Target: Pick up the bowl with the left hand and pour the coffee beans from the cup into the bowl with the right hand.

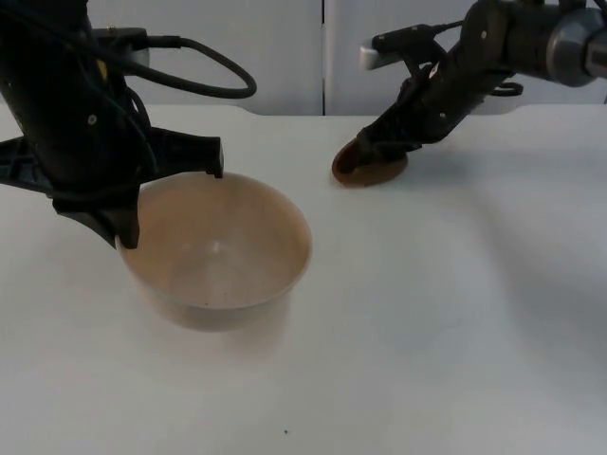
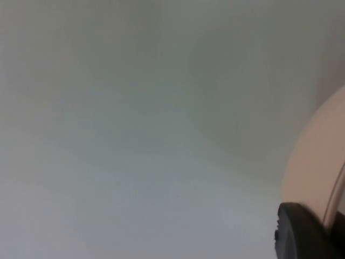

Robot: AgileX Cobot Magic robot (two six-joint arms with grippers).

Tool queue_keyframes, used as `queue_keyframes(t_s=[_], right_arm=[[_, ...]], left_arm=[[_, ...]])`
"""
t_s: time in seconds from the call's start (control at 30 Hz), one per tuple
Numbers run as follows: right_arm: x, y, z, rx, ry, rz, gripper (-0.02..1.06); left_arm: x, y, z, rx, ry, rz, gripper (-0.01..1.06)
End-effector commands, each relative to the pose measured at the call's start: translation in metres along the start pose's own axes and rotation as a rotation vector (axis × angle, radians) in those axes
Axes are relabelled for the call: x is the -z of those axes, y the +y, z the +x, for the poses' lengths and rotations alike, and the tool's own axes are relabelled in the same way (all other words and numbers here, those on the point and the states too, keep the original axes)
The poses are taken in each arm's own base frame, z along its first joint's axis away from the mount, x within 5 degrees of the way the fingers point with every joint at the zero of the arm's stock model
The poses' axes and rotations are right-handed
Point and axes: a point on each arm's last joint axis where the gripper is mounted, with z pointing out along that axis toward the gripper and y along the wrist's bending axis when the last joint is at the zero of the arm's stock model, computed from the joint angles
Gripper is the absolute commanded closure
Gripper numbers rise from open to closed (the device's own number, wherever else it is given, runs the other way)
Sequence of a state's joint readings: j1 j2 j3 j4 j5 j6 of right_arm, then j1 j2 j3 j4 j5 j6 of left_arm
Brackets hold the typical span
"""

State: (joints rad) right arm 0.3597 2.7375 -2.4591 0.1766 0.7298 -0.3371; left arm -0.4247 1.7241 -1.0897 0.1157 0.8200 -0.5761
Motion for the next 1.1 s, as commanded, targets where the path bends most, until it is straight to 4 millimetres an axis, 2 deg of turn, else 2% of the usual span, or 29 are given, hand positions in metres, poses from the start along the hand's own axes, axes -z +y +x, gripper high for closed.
queue_keyframes(t_s=[0.0, 0.13, 0.37, 0.47, 0.5, 0.63, 0.67, 0.77, 0.8, 0.97, 1.07], right_arm=[[0.01, 0.001, -0.009, -0.004, -0.014, -0.01, 1.04], [0.021, 0.001, -0.017, -0.001, 0.001, -0.021, 1.04], [0.053, 0.003, -0.034, 0.03, 0.054, -0.044, 1.04], [0.073, 0.002, -0.043, 0.043, 0.061, -0.032, 1.04], [0.073, 0.002, -0.043, 0.043, 0.061, -0.032, 1.04], [0.11, 0.001, -0.059, 0.059, 0.041, -0.002, 1.04], [0.11, 0.001, -0.059, 0.059, 0.041, -0.002, 1.04], [0.143, 0.001, -0.07, 0.065, 0.024, 0.015, 1.04], [0.143, 0.001, -0.07, 0.065, 0.024, 0.015, 1.04], [0.177, 0.006, -0.068, 0.07, 0.072, 0.002, 1.04], [0.188, 0.008, -0.064, 0.068, 0.092, -0.005, 1.04]], left_arm=[[0.003, -0.002, 0.0, 0.006, -0.01, 0.01, 1.05], [0.003, -0.002, 0.0, 0.006, -0.011, 0.01, 1.05], [0.003, -0.002, -0.001, 0.006, -0.018, 0.015, 1.05], [0.003, -0.002, -0.001, 0.006, -0.018, 0.015, 1.05], [0.003, -0.002, -0.001, 0.006, -0.018, 0.015, 1.05], [0.003, -0.002, -0.001, 0.006, -0.018, 0.015, 1.05], [0.003, -0.002, -0.001, 0.006, -0.018, 0.015, 1.05], [0.003, -0.002, -0.001, 0.006, -0.02, 0.016, 1.05], [0.003, -0.002, -0.001, 0.006, -0.02, 0.016, 1.05], [0.003, -0.002, -0.001, 0.006, -0.022, 0.017, 1.05], [0.003, -0.002, -0.001, 0.006, -0.023, 0.018, 1.05]])
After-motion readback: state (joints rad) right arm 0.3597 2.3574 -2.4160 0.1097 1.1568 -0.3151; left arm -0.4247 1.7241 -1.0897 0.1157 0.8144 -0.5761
